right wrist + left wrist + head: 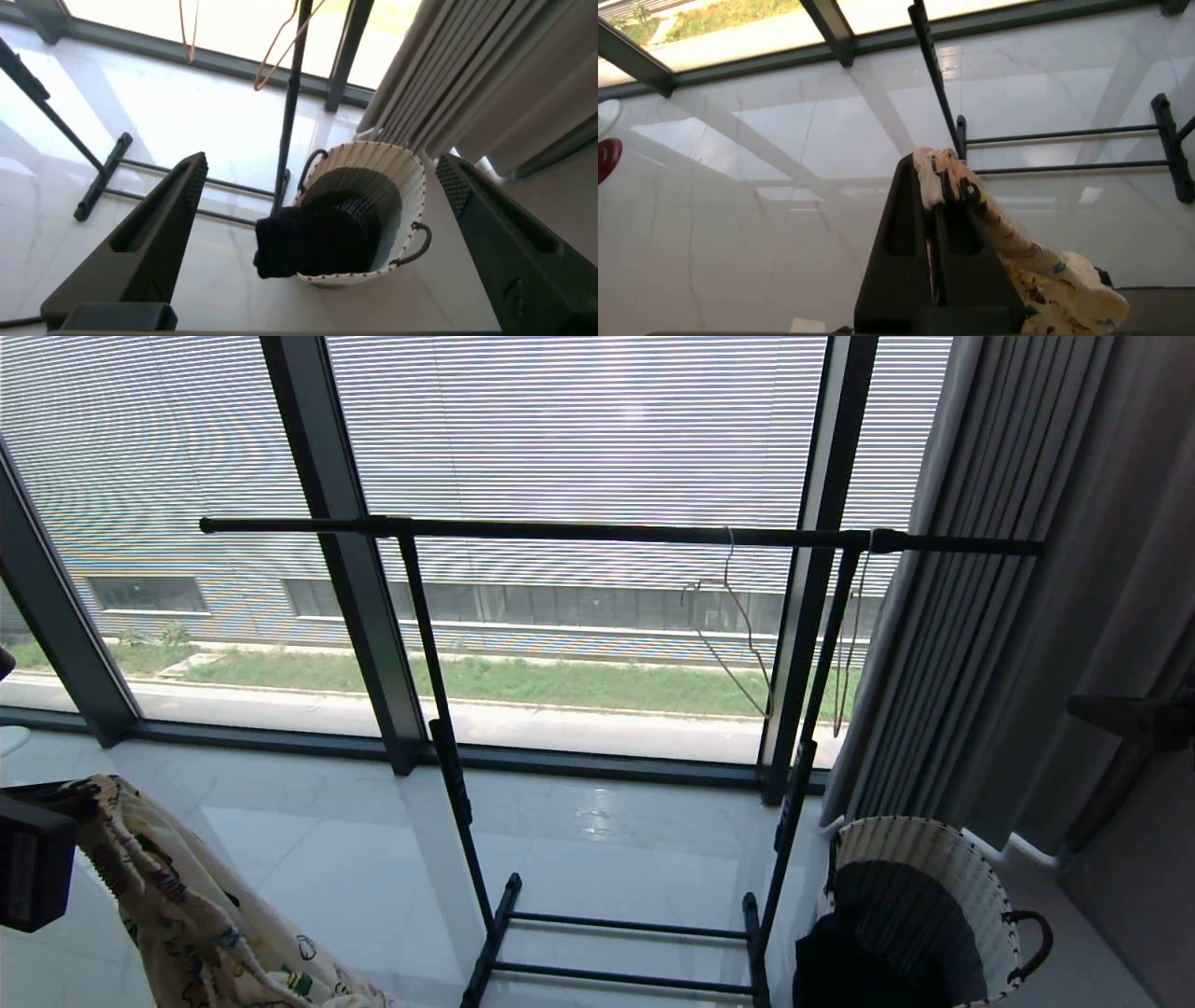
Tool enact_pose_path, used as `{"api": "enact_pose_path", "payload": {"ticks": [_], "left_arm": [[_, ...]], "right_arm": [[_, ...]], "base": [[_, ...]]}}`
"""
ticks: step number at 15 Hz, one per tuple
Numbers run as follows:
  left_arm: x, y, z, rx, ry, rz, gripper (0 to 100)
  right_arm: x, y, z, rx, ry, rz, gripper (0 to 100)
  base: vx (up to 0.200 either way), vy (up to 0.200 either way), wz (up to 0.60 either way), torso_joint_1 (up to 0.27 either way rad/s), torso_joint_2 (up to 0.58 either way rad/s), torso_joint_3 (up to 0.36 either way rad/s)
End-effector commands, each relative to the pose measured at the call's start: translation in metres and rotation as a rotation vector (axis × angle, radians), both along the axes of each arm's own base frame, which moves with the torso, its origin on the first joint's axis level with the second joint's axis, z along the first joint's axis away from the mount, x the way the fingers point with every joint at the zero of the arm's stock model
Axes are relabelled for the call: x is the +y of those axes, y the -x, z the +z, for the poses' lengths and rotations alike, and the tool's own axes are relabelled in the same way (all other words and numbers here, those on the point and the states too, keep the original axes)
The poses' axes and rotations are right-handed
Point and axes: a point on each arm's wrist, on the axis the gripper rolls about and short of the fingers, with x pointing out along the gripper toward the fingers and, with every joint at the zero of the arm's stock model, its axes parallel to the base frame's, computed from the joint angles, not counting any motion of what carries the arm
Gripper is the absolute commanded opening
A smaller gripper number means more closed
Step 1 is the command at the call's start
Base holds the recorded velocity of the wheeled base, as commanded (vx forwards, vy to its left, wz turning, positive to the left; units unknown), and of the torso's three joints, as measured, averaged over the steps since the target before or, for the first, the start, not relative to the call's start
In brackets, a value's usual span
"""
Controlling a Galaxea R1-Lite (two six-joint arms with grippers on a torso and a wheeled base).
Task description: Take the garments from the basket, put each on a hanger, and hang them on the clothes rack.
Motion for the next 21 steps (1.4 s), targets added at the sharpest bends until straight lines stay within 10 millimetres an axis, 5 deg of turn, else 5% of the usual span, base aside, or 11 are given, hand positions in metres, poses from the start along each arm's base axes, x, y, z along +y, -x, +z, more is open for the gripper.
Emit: {"api": "enact_pose_path", "payload": {"ticks": [1,7,17,21], "left_arm": [[0.000,-0.001,0.000,0.002,0.000,0.000,0],[0.000,-0.003,0.001,0.003,0.000,0.001,0],[-0.002,-0.028,0.004,-0.021,0.001,0.003,0],[-0.002,-0.031,0.000,-0.017,0.000,0.003,0]], "right_arm": [[0.002,-0.009,-0.004,0.024,0.007,0.001,100],[0.006,-0.024,-0.010,0.048,-0.052,-0.022,100],[0.030,-0.093,-0.060,0.154,-0.069,-0.174,100],[0.038,-0.104,-0.080,0.216,-0.060,-0.214,100]], "base": [[0.200,0.000,0.00,0.007,0.01,0.002],[0.200,0.000,0.00,0.001,0.00,0.002],[0.200,0.000,0.00,0.003,0.00,0.003],[0.050,0.000,0.00,0.001,0.00,0.002]]}}
